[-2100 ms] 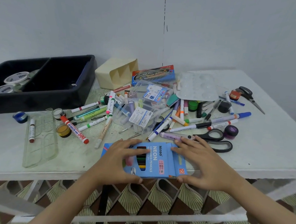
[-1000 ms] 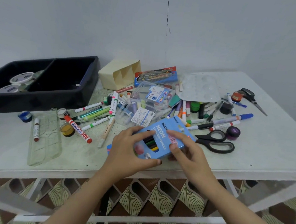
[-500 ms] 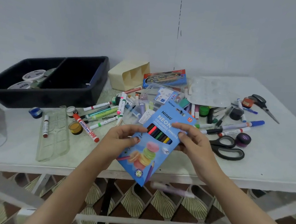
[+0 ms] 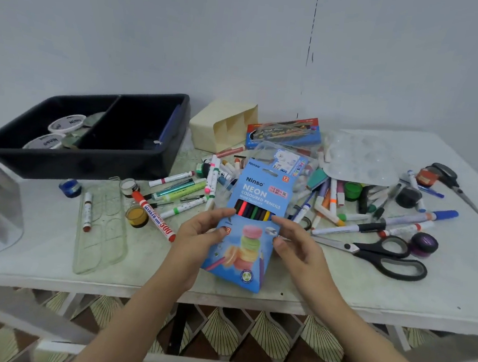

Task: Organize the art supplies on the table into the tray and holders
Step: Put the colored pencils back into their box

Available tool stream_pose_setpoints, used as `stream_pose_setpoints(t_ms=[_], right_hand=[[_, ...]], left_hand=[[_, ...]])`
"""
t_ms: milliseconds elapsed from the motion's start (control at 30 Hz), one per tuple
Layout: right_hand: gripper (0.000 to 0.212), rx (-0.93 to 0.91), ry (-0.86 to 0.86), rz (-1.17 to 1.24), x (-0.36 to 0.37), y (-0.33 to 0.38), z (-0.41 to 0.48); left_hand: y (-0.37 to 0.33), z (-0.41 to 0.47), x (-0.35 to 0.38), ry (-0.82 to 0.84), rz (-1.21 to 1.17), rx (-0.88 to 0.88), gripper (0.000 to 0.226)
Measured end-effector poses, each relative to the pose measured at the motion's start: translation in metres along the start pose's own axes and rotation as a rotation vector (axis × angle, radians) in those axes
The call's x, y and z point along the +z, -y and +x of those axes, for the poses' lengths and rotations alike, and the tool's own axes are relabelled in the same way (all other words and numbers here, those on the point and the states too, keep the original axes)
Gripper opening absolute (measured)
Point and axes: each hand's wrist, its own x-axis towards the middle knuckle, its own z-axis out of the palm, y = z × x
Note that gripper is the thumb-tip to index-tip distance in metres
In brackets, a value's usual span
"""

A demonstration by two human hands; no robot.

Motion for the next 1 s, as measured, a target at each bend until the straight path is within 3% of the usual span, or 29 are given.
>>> stream_pose_setpoints(t_ms=[200,367,600,800,900,1000], right_hand=[[0.033,0.103,0.047,0.128,0.015,0.005,0.009],[0.032,0.083,0.050,0.131,0.032,0.012,0.027],[0.023,0.058,0.026,0.170,0.068,0.026,0.068],[0.023,0.052,0.005,0.207,0.115,0.042,0.114],[0.022,0.032,0.002,0.226,0.139,0.049,0.141],[0.023,0.034,-0.015,0.188,0.164,0.053,0.171]], left_hand=[[0.005,-0.004,-0.009,-0.014,-0.039,-0.018,0.034],[-0.002,0.000,-0.033,-0.024,0.097,0.090,0.036],[-0.032,0.027,-0.103,-0.223,0.381,0.341,0.040],[-0.073,0.074,-0.185,-0.425,0.864,0.589,0.031],[-0.092,0.100,-0.217,-0.441,0.952,0.576,0.031],[-0.105,0.129,-0.247,-0.343,1.050,0.509,0.037]])
